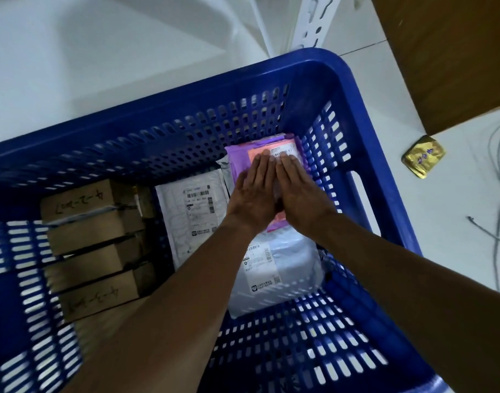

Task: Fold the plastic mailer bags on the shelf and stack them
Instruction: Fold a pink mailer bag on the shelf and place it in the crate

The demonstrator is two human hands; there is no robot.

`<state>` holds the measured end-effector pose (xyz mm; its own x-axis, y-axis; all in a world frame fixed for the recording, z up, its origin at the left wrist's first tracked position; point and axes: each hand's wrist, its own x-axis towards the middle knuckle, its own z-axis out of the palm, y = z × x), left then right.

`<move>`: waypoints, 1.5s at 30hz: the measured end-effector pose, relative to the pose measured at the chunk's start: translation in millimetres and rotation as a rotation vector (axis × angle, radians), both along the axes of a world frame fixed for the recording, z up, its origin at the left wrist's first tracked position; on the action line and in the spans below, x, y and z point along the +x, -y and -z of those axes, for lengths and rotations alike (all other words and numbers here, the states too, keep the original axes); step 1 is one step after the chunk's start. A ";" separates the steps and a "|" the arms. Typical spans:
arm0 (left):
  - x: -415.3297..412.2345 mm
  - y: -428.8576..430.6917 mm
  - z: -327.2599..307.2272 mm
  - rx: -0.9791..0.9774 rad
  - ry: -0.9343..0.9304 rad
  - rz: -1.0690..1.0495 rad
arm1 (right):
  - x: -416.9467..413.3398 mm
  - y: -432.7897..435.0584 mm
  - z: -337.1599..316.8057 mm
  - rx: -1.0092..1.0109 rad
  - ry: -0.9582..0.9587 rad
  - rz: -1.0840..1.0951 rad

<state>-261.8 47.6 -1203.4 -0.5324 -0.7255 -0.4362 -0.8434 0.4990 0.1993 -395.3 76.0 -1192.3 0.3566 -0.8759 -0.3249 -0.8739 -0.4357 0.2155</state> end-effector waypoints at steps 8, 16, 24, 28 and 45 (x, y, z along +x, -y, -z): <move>4.8 17.9 0.8 -0.013 0.165 0.013 | -7.1 -6.9 7.6 -0.028 -0.032 -0.030; 12.4 27.6 -0.8 0.027 0.153 -0.004 | -6.9 -5.6 11.2 -0.001 0.448 0.227; 19.9 24.5 -0.4 -0.017 0.184 -0.009 | -13.5 -3.1 7.5 0.178 0.546 0.389; 35.3 19.9 -6.5 0.004 -0.008 -0.042 | -14.1 -2.6 -2.9 0.171 0.503 0.361; 88.2 12.6 -129.1 0.142 -0.243 -0.377 | 28.7 -6.7 -127.2 0.221 0.550 0.579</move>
<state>-173.6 35.0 -1074.3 -0.3419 -0.8299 -0.4408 -0.8812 0.1201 0.4573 -366.6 82.7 -1065.0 0.0271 -0.9061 -0.4222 -0.9286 0.1336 -0.3462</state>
